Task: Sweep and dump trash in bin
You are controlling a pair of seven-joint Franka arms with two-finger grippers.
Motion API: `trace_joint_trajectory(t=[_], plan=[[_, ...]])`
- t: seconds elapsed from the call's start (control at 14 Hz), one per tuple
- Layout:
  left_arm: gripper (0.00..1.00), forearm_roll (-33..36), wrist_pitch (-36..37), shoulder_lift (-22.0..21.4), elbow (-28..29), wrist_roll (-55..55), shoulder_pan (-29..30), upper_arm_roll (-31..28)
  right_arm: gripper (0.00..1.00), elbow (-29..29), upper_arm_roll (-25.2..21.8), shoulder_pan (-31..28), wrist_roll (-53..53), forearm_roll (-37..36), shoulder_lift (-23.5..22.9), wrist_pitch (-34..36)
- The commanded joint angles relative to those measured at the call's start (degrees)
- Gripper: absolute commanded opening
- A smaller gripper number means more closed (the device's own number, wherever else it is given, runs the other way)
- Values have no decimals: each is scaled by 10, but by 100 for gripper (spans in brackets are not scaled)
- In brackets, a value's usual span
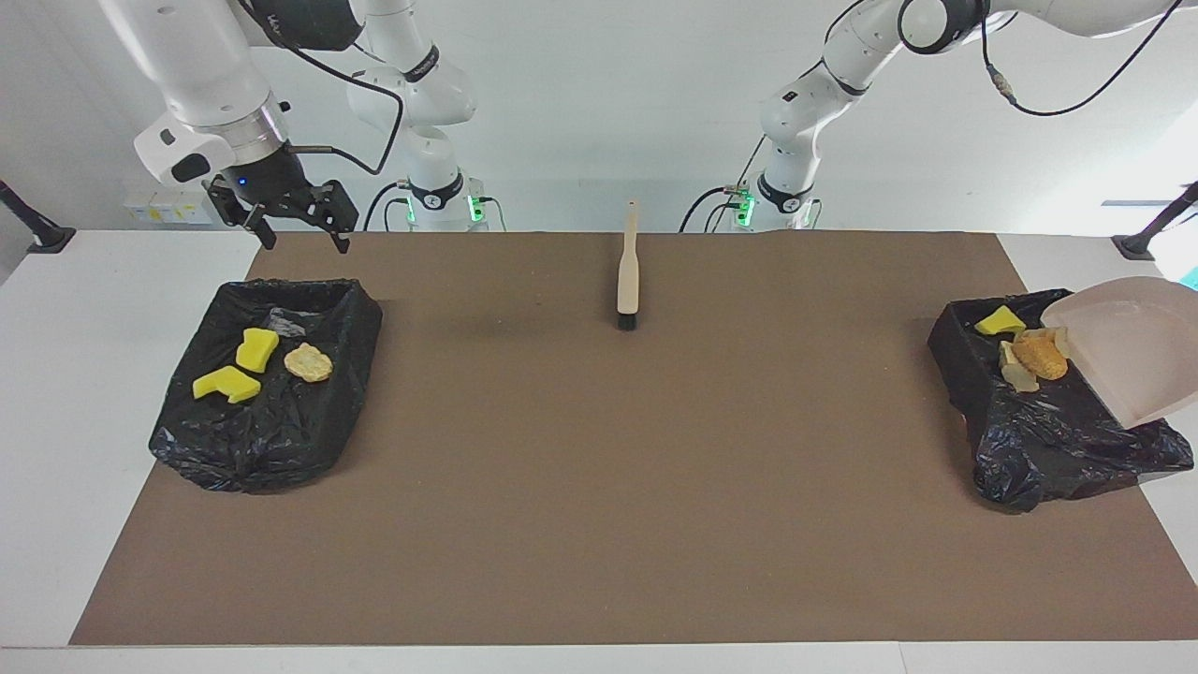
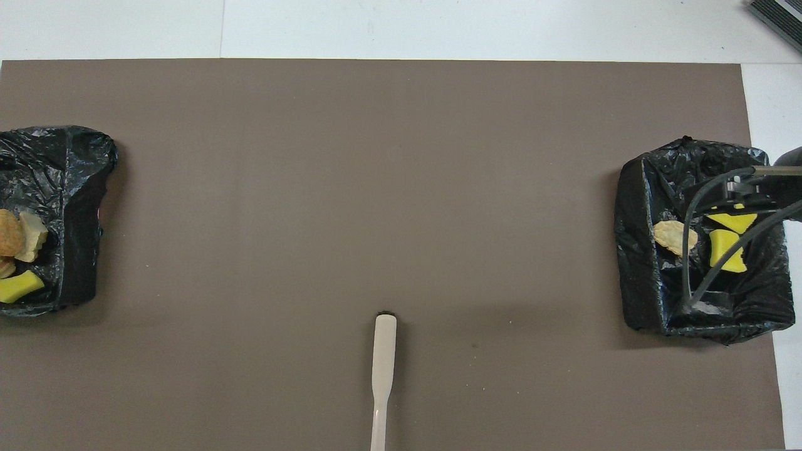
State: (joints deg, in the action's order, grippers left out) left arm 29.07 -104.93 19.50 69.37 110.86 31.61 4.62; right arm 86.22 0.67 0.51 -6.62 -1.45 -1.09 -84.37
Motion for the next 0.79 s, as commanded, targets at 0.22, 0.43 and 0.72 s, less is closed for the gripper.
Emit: trace_joint_trajectory(t=[0.22, 0.43, 0.72], plan=[[0, 23, 0, -11, -2, -18, -23, -5, 100, 47, 0, -9, -27, 31, 31, -25], [0, 19, -4, -13, -3, -14, -24, -3, 100, 41, -1, -7, -20, 30, 28, -25], [0, -1, 3, -34, -2, -16, -46, 4, 100, 40, -1, -3, -19, 30, 28, -25]])
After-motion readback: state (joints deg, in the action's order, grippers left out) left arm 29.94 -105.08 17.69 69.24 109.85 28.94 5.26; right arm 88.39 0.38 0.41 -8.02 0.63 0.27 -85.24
